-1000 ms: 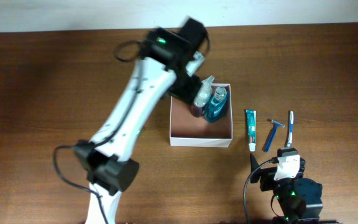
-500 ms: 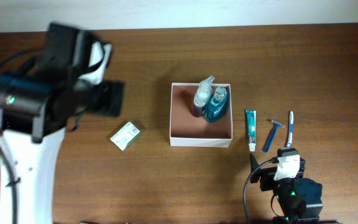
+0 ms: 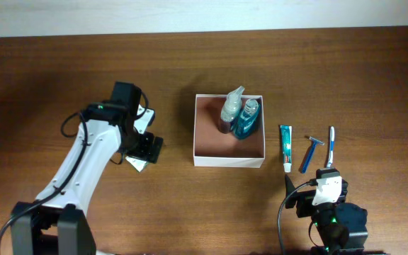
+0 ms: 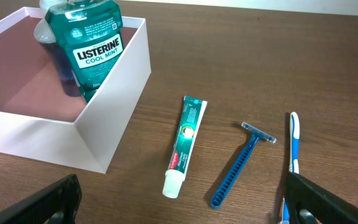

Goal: Pack container
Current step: 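Move the left gripper to the green Dettol soap bar and grasp it, then place the Dettol soap bar into the box and open the gripper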

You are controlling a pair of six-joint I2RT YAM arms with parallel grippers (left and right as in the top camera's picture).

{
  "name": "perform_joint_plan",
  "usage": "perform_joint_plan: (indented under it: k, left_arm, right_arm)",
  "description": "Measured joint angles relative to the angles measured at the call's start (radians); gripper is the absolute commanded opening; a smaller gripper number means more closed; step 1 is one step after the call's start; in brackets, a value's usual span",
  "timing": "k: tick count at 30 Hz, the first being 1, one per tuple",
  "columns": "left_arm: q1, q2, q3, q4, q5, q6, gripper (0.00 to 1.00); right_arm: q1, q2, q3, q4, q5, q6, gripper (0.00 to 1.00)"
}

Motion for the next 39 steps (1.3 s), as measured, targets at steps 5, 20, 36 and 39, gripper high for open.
perform_joint_plan:
  k: [5,20,36,39]
  left_arm:
    - [0.0,0.056,-0.047,0.142,0.0,0.032,0.98]
    - [0.0,0.257,-0.058,0.16,0.0,0.071,0.51]
    - [0.0,0.26,0.371,-0.284,0.116,0.014,0.26]
    - [-0.01,0.257,0.522,-0.342,0.185,-0.031,0.25]
  right_arm:
    - [0.0,0.0,0.0,0.0,0.0,0.001,0.99]
    - [0.0,0.0,0.0,0.0,0.0,0.0,0.99]
    - [0.0,0.0,0.0,0.0,0.0,0.0,0.99]
    - [0.0,0.0,0.0,0.0,0.0,0.0,0.99]
